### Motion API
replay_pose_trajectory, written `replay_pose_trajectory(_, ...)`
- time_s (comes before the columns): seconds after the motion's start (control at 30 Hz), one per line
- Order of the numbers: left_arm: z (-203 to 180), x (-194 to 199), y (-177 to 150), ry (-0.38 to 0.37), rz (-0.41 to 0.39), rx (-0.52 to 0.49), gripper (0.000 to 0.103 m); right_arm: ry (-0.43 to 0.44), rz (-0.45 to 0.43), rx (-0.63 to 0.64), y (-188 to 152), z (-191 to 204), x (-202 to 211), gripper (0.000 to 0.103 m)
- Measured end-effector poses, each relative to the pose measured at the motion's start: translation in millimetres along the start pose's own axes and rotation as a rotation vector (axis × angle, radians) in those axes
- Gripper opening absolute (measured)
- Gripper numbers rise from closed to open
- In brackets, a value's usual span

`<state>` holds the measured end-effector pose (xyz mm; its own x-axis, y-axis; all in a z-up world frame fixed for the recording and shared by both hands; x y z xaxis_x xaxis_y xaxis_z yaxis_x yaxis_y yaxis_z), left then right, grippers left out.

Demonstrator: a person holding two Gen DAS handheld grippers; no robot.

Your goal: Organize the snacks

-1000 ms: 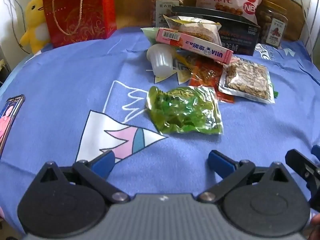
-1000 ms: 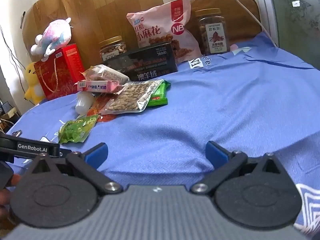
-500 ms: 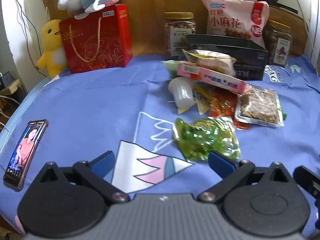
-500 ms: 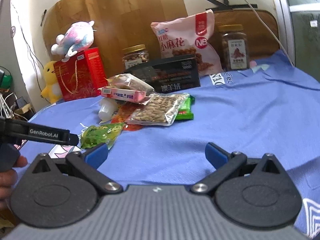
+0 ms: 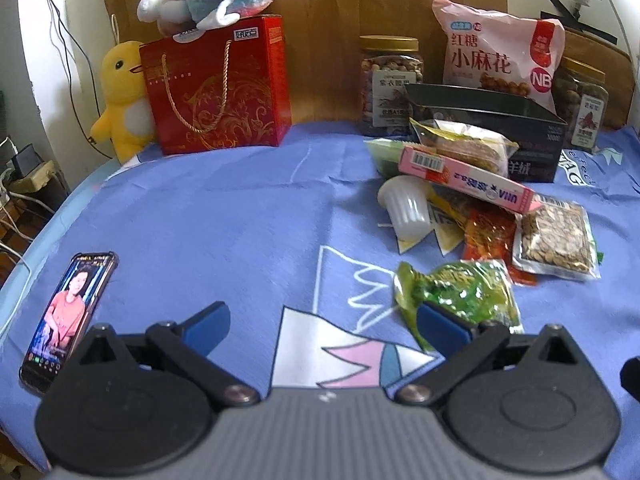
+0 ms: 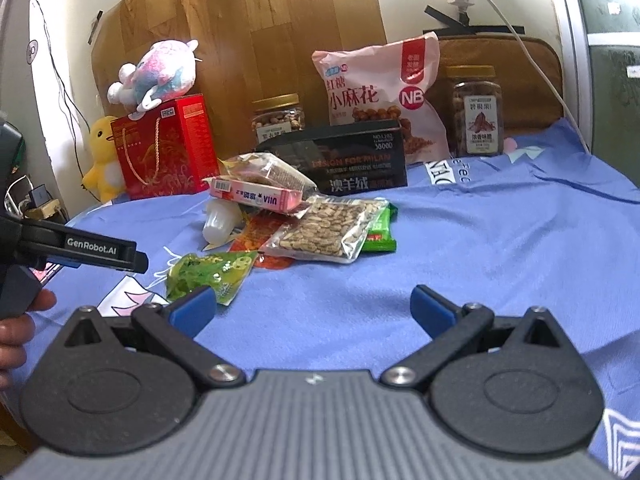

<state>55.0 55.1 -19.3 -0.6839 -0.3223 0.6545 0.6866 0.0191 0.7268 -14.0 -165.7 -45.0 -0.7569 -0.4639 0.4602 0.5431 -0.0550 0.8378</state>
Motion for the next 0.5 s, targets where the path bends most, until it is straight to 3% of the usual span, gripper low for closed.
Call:
replay_pose_trajectory(0.27, 12.0, -10.1, 28.0, -0.006, -0.079, -0.012, 0.103, 0.015, -0.015, 0.068, 29.9, -12.5, -16.6, 0.101)
replay_pose_trajectory(0.47, 22.1, -14.5, 82.2, -0.144, -0.129, -0.008, 0.103, 0.136, 0.022, 0.14, 85.2, -14.5, -53.6, 0.075)
replay_pose_trajectory(0.5, 22.2, -14.8, 91.1, -0.186, -0.142, 0.007, 0.103, 0.166, 0.041, 0.127, 92.6, -14.3, -65.3, 0.065)
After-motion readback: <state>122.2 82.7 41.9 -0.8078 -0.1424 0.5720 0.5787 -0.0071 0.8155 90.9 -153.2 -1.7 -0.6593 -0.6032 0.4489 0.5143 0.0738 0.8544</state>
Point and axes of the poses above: each gripper's, at about its wrist camera, not at the fingertips, and x roughly against the way its jaws point, z to its left, y to its top, the point moved 8 cm from there along -x, roughly the way its jaws point, and after that the axes turned 11 degrees about y, right-handed, at the moved point
